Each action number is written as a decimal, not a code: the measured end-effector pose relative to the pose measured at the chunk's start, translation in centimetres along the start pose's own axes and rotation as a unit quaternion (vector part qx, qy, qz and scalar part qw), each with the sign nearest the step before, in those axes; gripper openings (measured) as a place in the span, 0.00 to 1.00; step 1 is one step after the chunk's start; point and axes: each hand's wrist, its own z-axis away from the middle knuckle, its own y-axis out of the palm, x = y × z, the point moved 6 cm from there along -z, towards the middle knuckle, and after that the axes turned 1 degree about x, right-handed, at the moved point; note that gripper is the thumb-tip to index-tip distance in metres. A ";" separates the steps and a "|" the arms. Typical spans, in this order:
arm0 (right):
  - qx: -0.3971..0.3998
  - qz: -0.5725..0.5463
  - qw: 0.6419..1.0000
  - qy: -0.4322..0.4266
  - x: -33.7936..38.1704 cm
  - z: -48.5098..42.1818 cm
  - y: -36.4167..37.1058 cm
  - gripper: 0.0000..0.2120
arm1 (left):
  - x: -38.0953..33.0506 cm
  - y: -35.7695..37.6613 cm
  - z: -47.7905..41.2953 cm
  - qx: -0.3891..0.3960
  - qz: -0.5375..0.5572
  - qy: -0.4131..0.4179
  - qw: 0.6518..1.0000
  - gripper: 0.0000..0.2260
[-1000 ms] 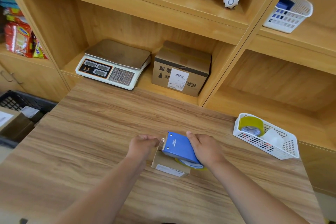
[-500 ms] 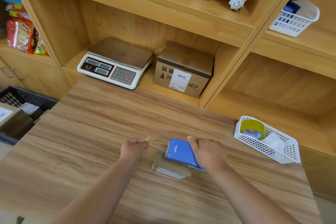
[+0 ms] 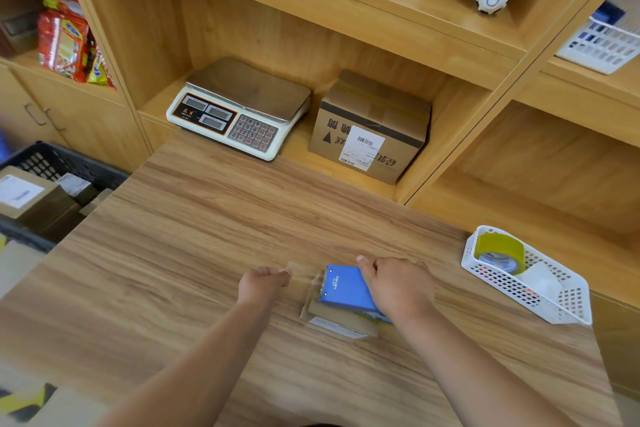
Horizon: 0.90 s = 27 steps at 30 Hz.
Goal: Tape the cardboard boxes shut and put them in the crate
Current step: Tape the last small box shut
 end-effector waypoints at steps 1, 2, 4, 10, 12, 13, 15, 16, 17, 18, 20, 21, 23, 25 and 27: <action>0.002 -0.005 1.000 0.004 0.0 0.0 -0.1 0.25 | 0.0 0.0 0.0 0.000 0.003 0.003 1.000 0.10; 0.003 -0.012 1.000 0.008 0.0 0.0 -0.2 0.25 | 0.1 0.0 0.1 -0.001 0.004 0.004 1.000 0.11; 0.006 -0.024 1.000 0.011 0.0 -0.1 -0.4 0.26 | 0.2 0.0 0.2 -0.003 0.005 0.002 1.000 0.12; 0.013 -0.018 1.000 0.007 0.2 0.1 -0.4 0.27 | 0.6 0.2 0.2 -0.005 -0.005 0.000 1.000 0.14; 0.014 -0.005 1.000 0.007 0.3 0.2 -0.1 0.28 | 1.0 0.2 0.1 -0.003 -0.008 -0.004 1.000 0.14; 0.012 0.001 1.000 0.008 0.3 0.2 0.0 0.28 | 1.1 0.2 0.0 -0.003 -0.010 -0.005 1.000 0.14; 0.009 0.006 1.000 0.011 0.3 0.1 0.2 0.29 | 1.3 0.3 0.0 -0.004 -0.016 -0.007 1.000 0.13; 0.011 0.007 1.000 0.014 0.3 0.1 0.3 0.29 | 1.4 0.3 0.0 -0.005 -0.015 -0.007 1.000 0.13; 0.013 0.008 1.000 0.015 0.3 0.1 0.3 0.29 | 1.5 0.3 -0.1 -0.006 -0.012 -0.009 1.000 0.13; 0.015 0.009 1.000 0.016 0.5 0.0 0.4 0.29 | 1.6 0.3 -0.2 -0.008 -0.009 -0.011 1.000 0.12; 0.018 0.010 1.000 0.015 0.7 0.0 0.5 0.29 | 1.8 0.3 -0.5 -0.013 -0.004 -0.015 1.000 0.11; 0.018 0.011 1.000 0.014 0.9 0.0 0.5 0.29 | 2.0 0.3 -0.6 -0.014 -0.003 -0.017 1.000 0.11; 0.015 0.014 1.000 0.011 1.1 0.0 0.5 0.29 | 2.4 0.2 -0.7 -0.017 -0.005 -0.021 1.000 0.11; 0.014 0.012 1.000 0.013 1.0 0.1 0.4 0.29 | 2.7 0.3 -0.8 -0.023 -0.025 -0.018 0.999 0.10; 0.009 0.015 1.000 0.014 0.9 0.1 0.3 0.29 | 2.8 0.5 -0.9 -0.031 -0.070 -0.011 0.997 0.07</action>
